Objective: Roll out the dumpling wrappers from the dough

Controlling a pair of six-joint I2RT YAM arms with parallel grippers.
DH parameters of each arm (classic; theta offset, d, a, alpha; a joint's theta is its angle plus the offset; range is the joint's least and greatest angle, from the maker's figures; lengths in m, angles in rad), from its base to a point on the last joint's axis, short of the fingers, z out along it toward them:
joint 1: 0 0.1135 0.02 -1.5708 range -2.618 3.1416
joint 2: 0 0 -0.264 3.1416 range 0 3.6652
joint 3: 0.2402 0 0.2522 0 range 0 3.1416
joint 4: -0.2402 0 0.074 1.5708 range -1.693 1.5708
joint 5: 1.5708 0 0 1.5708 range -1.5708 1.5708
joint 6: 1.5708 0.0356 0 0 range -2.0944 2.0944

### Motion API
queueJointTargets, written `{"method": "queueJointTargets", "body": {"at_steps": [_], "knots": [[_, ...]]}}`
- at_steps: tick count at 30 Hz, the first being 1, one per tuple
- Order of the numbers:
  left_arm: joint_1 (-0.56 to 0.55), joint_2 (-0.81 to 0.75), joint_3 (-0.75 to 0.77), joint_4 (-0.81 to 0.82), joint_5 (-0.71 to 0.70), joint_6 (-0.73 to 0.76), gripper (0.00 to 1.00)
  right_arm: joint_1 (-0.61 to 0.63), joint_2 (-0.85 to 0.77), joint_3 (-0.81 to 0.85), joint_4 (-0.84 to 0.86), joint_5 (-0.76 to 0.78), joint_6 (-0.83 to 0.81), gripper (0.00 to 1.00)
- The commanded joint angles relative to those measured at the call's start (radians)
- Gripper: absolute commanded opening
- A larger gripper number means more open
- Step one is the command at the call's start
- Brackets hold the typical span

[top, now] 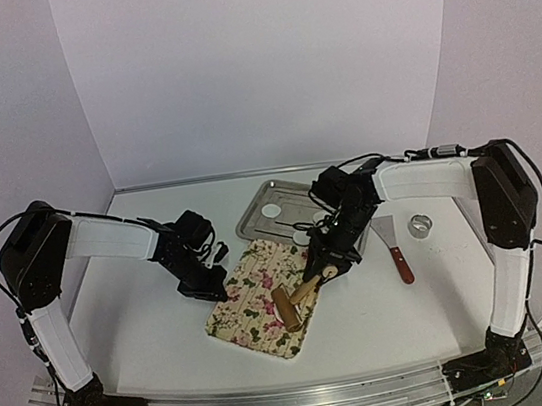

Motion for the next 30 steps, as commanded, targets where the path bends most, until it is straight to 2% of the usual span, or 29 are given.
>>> {"method": "queueJointTargets", "body": {"at_steps": [1,9,17,23,30], "knots": [[0.026,0.046,-0.016,-0.068,-0.100,-0.019,0.00,0.076,0.217,-0.037,-0.159,0.498,0.029,0.00],[0.026,0.041,-0.036,-0.065,-0.104,-0.036,0.00,0.065,0.180,-0.039,-0.189,0.546,0.038,0.00],[0.030,0.013,-0.080,-0.071,-0.140,-0.063,0.00,-0.057,0.023,-0.134,-0.227,0.599,0.013,0.00],[0.030,0.007,-0.089,-0.057,-0.127,-0.070,0.00,-0.061,0.057,-0.127,-0.226,0.574,0.002,0.00],[0.024,0.005,-0.079,-0.031,-0.075,-0.068,0.00,0.010,0.182,0.002,-0.224,0.531,-0.007,0.00]]}}
